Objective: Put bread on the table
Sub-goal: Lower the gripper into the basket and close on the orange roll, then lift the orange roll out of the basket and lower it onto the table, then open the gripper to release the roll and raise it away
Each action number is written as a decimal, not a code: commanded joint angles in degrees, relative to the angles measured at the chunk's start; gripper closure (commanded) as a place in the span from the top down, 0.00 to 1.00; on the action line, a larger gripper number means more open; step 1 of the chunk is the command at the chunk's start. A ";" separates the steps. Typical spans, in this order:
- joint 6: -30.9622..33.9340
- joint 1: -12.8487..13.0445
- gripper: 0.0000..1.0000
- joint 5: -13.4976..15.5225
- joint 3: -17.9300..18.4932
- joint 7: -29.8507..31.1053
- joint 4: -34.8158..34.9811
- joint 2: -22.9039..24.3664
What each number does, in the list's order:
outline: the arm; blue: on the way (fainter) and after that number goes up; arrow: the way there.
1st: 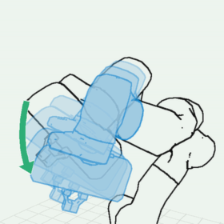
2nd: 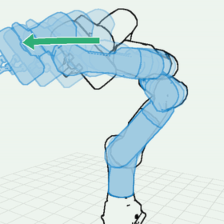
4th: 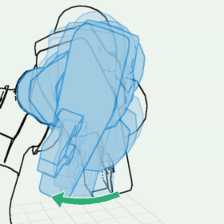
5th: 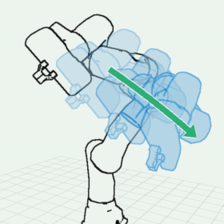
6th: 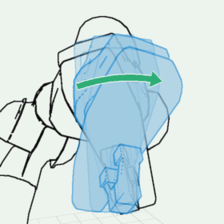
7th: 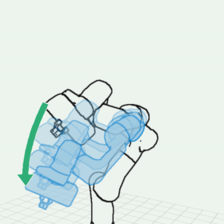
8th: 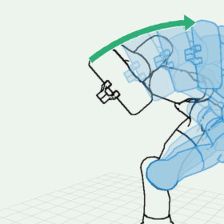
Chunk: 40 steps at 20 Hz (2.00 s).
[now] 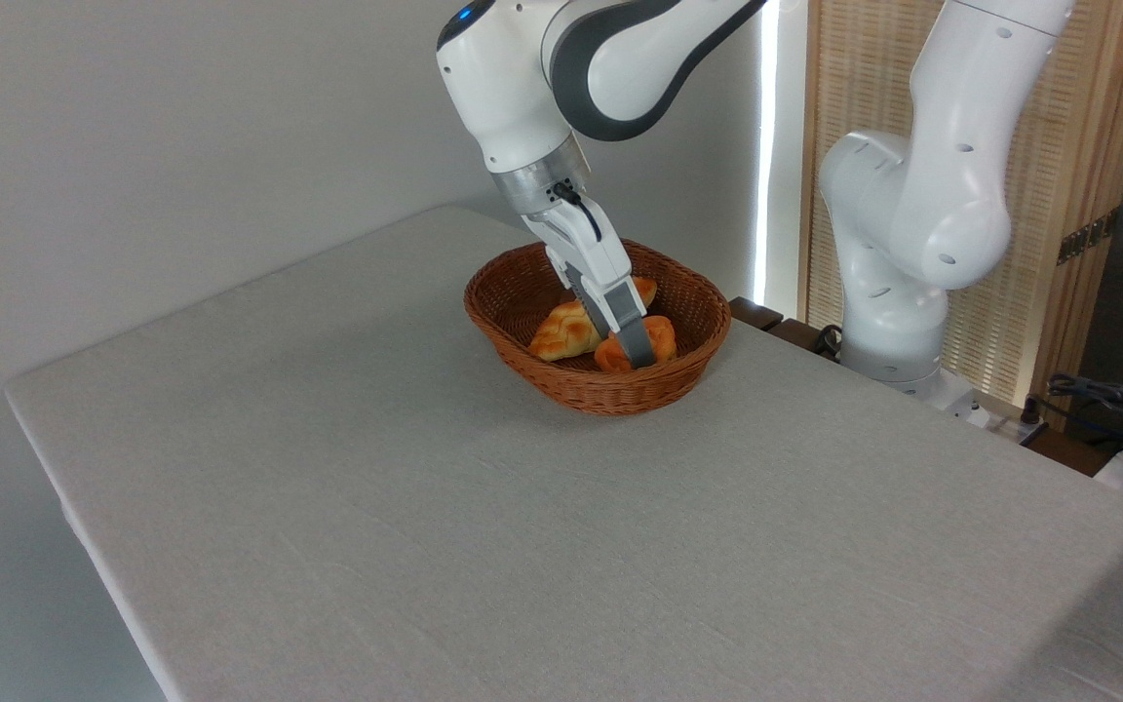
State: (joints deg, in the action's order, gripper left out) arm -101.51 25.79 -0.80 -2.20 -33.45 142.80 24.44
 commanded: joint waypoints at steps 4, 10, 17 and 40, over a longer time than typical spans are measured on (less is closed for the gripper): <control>-0.27 0.31 0.43 -0.61 0.35 -0.83 0.37 0.43; 8.16 0.40 0.43 -0.52 1.14 -0.74 -7.87 -0.53; 14.33 -0.21 0.43 1.49 4.13 -0.13 -29.58 -15.72; -5.63 -3.91 1.00 -0.61 9.49 1.01 -40.32 -34.11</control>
State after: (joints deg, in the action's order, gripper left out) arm -106.99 21.66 -0.66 7.26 -33.39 102.71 -10.18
